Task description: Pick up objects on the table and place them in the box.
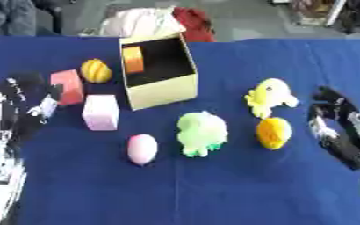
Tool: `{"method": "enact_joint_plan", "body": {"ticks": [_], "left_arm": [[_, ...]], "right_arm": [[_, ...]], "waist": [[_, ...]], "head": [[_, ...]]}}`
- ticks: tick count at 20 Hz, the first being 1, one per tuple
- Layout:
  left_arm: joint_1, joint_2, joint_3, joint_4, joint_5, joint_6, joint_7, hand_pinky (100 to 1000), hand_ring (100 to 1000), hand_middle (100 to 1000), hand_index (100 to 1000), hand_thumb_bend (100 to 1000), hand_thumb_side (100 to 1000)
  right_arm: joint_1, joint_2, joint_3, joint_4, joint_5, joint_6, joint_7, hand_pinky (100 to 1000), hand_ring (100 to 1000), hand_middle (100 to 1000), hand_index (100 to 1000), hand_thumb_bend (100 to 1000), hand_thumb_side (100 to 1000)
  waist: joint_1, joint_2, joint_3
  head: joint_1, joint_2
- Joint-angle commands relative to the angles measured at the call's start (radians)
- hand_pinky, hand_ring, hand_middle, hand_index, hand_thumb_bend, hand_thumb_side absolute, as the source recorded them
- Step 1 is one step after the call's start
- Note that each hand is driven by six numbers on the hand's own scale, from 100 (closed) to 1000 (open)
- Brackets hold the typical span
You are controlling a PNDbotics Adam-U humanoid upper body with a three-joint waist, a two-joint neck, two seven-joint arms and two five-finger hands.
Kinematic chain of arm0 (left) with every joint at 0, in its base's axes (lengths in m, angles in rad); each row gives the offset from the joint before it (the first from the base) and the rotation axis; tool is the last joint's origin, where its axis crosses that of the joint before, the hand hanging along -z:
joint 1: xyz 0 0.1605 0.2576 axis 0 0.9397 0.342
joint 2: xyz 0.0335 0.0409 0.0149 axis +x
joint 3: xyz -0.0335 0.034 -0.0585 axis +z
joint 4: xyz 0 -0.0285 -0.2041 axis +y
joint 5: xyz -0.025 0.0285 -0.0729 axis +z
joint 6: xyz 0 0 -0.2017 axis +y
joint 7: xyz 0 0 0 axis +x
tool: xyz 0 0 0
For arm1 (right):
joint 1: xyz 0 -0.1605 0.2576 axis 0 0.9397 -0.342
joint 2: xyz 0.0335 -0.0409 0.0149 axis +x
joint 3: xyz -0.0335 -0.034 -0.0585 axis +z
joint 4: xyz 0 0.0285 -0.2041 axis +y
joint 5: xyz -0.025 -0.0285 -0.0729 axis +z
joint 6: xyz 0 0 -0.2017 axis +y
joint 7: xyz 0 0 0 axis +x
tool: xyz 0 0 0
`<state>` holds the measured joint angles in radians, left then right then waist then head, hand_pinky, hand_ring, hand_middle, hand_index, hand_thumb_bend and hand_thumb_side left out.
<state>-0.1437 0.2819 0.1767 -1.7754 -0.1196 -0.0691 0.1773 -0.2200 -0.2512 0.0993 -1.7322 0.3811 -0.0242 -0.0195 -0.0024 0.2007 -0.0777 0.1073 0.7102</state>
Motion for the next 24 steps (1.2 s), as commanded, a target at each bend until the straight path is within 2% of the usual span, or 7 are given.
{"method": "enact_joint_plan", "body": {"ticks": [1, 4, 8, 11, 14, 19, 24], "left_arm": [[-0.015, 0.086, 0.004, -0.009, -0.010, 0.005, -0.009, 806, 741, 594, 691, 611, 427], [-0.021, 0.196, -0.006, 0.002, -0.032, 0.016, -0.048, 807, 745, 604, 703, 616, 431], [-0.046, 0.379, -0.029, 0.039, -0.070, 0.027, -0.116, 813, 753, 625, 730, 611, 421], [-0.084, 0.513, -0.061, 0.098, -0.105, 0.021, -0.206, 816, 758, 655, 761, 598, 407], [-0.141, 0.614, -0.101, 0.179, -0.158, 0.011, -0.342, 816, 763, 697, 800, 583, 382], [-0.270, 0.695, -0.181, 0.344, -0.235, -0.009, -0.542, 812, 765, 730, 830, 570, 366], [-0.402, 0.666, -0.229, 0.524, -0.333, -0.030, -0.661, 811, 766, 743, 850, 579, 364]], "right_arm": [[-0.008, -0.012, -0.005, -0.007, -0.005, -0.001, 0.001, 841, 829, 831, 958, 100, 691], [-0.008, -0.015, -0.006, -0.006, -0.004, -0.001, 0.001, 841, 828, 831, 957, 100, 692], [-0.005, -0.018, -0.005, -0.004, -0.005, -0.001, 0.002, 841, 829, 831, 957, 100, 693], [-0.002, -0.020, -0.004, -0.002, -0.005, -0.002, 0.003, 840, 828, 831, 956, 100, 694], [0.001, -0.020, -0.002, -0.002, -0.005, -0.003, 0.004, 840, 828, 831, 956, 100, 693], [0.003, -0.020, 0.003, 0.001, -0.018, -0.005, 0.007, 839, 828, 831, 957, 100, 691], [0.008, -0.019, 0.006, 0.004, -0.025, -0.007, 0.011, 839, 828, 829, 957, 100, 690]], "waist": [[-0.005, -0.026, -0.002], [-0.003, -0.027, -0.004], [0.004, -0.030, -0.009], [0.010, -0.035, -0.013], [0.015, -0.039, -0.019], [0.018, -0.044, -0.032], [0.019, -0.049, -0.041]], "head": [[0.000, -0.016], [0.000, -0.016], [-0.003, -0.015], [-0.004, -0.014], [-0.004, -0.014], [-0.001, -0.014], [0.000, -0.010]]}}
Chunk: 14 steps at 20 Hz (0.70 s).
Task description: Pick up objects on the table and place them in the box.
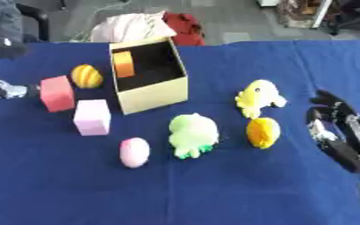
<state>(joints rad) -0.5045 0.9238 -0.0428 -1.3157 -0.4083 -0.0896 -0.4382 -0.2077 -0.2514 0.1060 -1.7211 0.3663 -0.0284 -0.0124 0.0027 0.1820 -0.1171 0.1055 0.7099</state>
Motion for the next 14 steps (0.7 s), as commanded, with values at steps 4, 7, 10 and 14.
{"method": "enact_joint_plan", "body": {"ticks": [4, 7, 10, 14], "left_arm": [[-0.124, -0.028, -0.028, 0.175, -0.129, -0.031, -0.096, 811, 768, 755, 851, 571, 308], [-0.183, -0.074, -0.044, 0.254, -0.205, -0.055, -0.125, 815, 772, 770, 862, 591, 271], [-0.228, -0.113, -0.052, 0.313, -0.292, -0.080, -0.137, 818, 768, 784, 875, 589, 254], [-0.271, -0.163, -0.046, 0.372, -0.412, -0.095, -0.098, 816, 769, 790, 885, 576, 238]], "right_arm": [[-0.002, -0.019, 0.002, -0.006, -0.012, -0.004, 0.007, 839, 828, 829, 957, 100, 689], [-0.003, -0.017, 0.004, -0.005, -0.013, -0.005, 0.010, 839, 828, 828, 957, 100, 692], [-0.003, -0.015, 0.007, -0.005, -0.014, -0.006, 0.012, 839, 828, 828, 957, 100, 693], [-0.003, -0.014, 0.007, -0.004, -0.015, -0.006, 0.013, 839, 828, 828, 957, 100, 694]], "waist": [[0.014, -0.031, -0.004], [0.013, -0.032, -0.005], [0.011, -0.033, -0.006], [0.008, -0.034, -0.008]], "head": [[0.002, -0.005], [0.004, -0.004], [0.006, -0.003], [0.011, -0.003]]}}
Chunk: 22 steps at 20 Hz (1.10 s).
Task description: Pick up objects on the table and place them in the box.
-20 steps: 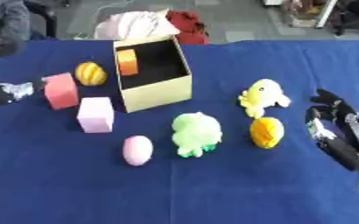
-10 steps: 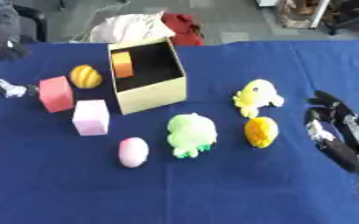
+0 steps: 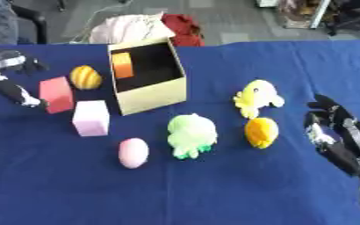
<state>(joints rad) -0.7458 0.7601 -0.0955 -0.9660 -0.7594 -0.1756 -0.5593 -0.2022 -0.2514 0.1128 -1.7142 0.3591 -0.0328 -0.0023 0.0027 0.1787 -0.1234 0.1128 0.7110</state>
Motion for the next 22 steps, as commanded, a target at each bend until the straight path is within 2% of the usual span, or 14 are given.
{"method": "enact_joint_plan", "body": {"ticks": [1, 8, 12, 13, 15, 16, 18, 22], "left_arm": [[-0.037, -0.009, 0.009, 0.034, -0.081, -0.012, 0.041, 816, 769, 791, 888, 572, 239], [-0.059, -0.060, 0.028, 0.107, -0.179, 0.000, 0.164, 807, 755, 775, 873, 564, 236], [-0.052, -0.067, 0.029, 0.124, -0.172, -0.013, 0.166, 754, 624, 623, 756, 495, 160], [-0.049, -0.065, 0.030, 0.120, -0.165, -0.015, 0.165, 733, 579, 576, 711, 480, 141], [-0.046, -0.059, 0.029, 0.106, -0.159, -0.018, 0.169, 713, 542, 544, 675, 468, 125], [-0.044, -0.054, 0.031, 0.093, -0.158, -0.019, 0.177, 701, 509, 512, 644, 424, 137], [-0.042, -0.042, 0.033, 0.061, -0.149, -0.021, 0.195, 692, 488, 487, 622, 449, 107], [-0.046, -0.009, 0.039, -0.021, -0.113, -0.027, 0.214, 701, 487, 483, 616, 461, 126]], "right_arm": [[-0.009, -0.013, 0.001, -0.011, -0.008, -0.002, 0.004, 839, 828, 828, 957, 100, 695], [-0.011, -0.011, 0.003, -0.011, -0.010, -0.004, 0.007, 840, 829, 828, 957, 100, 699], [-0.011, -0.011, 0.002, -0.011, -0.010, -0.003, 0.006, 839, 829, 828, 957, 100, 700], [-0.010, -0.011, 0.001, -0.010, -0.010, -0.003, 0.006, 839, 829, 828, 957, 100, 701], [-0.010, -0.011, 0.001, -0.010, -0.009, -0.003, 0.005, 839, 829, 828, 957, 100, 703], [-0.010, -0.011, 0.001, -0.010, -0.009, -0.003, 0.005, 839, 829, 828, 957, 100, 703], [-0.009, -0.011, 0.000, -0.010, -0.009, -0.003, 0.005, 840, 829, 828, 957, 100, 705], [-0.007, -0.014, -0.001, -0.009, -0.008, -0.002, 0.004, 839, 829, 828, 957, 100, 707]], "waist": [[0.007, -0.030, -0.003], [0.005, -0.026, -0.010], [0.006, -0.024, -0.012], [0.006, -0.024, -0.012], [0.007, -0.024, -0.011], [0.008, -0.025, -0.010], [0.008, -0.026, -0.009], [0.012, -0.028, -0.009]], "head": [[0.005, -0.005], [0.011, -0.005], [0.010, -0.003], [0.010, -0.003], [0.010, -0.001], [0.009, -0.001], [0.006, 0.001], [0.006, 0.002]]}}
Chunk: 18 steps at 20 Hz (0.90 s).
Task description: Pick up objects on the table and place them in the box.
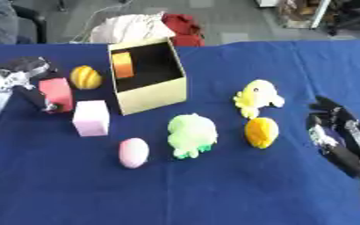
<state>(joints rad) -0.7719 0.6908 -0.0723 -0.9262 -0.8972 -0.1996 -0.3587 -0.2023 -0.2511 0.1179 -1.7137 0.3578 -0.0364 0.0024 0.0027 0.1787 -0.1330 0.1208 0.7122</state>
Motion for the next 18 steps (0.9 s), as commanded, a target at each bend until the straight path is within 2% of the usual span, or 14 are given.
{"method": "enact_joint_plan", "body": {"ticks": [1, 4, 7, 13, 18], "left_arm": [[-0.025, 0.070, 0.018, -0.085, 0.040, -0.003, 0.014, 703, 488, 483, 616, 465, 130], [-0.049, 0.089, 0.019, -0.156, 0.081, -0.002, 0.021, 709, 489, 480, 616, 481, 151], [-0.082, 0.074, 0.009, -0.195, 0.127, -0.002, 0.037, 710, 485, 474, 608, 491, 154], [-0.155, -0.015, -0.040, -0.186, 0.128, -0.014, 0.039, 717, 503, 494, 628, 500, 164], [-0.179, -0.091, -0.074, -0.145, 0.118, -0.041, 0.018, 724, 521, 514, 647, 526, 194]], "right_arm": [[-0.006, -0.015, -0.006, -0.009, -0.006, 0.001, -0.001, 839, 829, 828, 957, 100, 707], [-0.004, -0.016, -0.005, -0.008, -0.006, 0.001, 0.000, 839, 829, 828, 957, 100, 709], [-0.004, -0.016, -0.002, -0.006, -0.007, 0.000, 0.002, 839, 829, 828, 957, 100, 710], [-0.007, -0.012, 0.006, -0.003, -0.010, -0.002, 0.009, 839, 829, 827, 957, 100, 712], [-0.010, -0.008, 0.008, -0.003, -0.013, -0.003, 0.011, 839, 829, 827, 957, 100, 713]], "waist": [[0.013, -0.029, 0.000], [0.016, -0.032, -0.001], [0.018, -0.033, -0.003], [0.016, -0.030, -0.027], [0.011, -0.026, -0.045]], "head": [[-0.002, 0.001], [-0.003, 0.003], [-0.005, 0.003], [0.001, -0.003], [0.005, -0.005]]}}
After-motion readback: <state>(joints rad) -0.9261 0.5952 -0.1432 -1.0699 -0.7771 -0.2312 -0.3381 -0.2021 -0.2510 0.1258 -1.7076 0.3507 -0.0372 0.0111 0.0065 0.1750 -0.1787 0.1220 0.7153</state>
